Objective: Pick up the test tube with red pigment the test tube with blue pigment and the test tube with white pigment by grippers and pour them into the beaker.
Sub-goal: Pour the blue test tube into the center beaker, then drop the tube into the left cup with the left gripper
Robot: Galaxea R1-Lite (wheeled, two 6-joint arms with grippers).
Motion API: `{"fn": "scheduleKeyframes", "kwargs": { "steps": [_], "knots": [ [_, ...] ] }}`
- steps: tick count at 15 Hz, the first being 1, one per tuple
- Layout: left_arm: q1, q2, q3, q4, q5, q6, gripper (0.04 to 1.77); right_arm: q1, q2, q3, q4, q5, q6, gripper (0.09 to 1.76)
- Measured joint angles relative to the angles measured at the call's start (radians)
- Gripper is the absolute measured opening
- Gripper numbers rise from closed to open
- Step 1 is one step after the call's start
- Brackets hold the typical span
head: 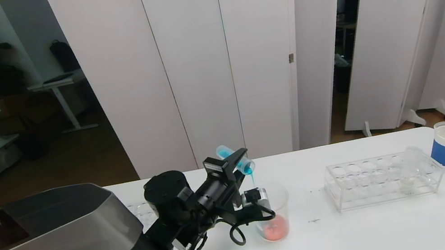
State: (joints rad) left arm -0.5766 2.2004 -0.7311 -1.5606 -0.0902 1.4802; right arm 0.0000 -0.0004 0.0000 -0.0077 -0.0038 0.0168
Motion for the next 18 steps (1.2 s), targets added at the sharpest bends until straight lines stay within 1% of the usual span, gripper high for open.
{"fn": "scheduleKeyframes", "kwargs": {
  "steps": [11, 13, 18],
  "knots": [
    [-0.01, -0.011, 0.002, 0.0, -0.001, 0.003, 0.59, 0.0, 0.0, 0.0, 0.0, 0.0, 0.0, 1.75],
    [-0.011, -0.013, 0.001, 0.0, -0.011, 0.001, 0.59, 0.0, 0.0, 0.0, 0.0, 0.001, 0.0, 1.75],
    [-0.007, -0.013, -0.004, 0.0, -0.056, 0.001, 0.59, 0.0, 0.0, 0.0, 0.0, 0.0, 0.0, 1.75]
  ]
}}
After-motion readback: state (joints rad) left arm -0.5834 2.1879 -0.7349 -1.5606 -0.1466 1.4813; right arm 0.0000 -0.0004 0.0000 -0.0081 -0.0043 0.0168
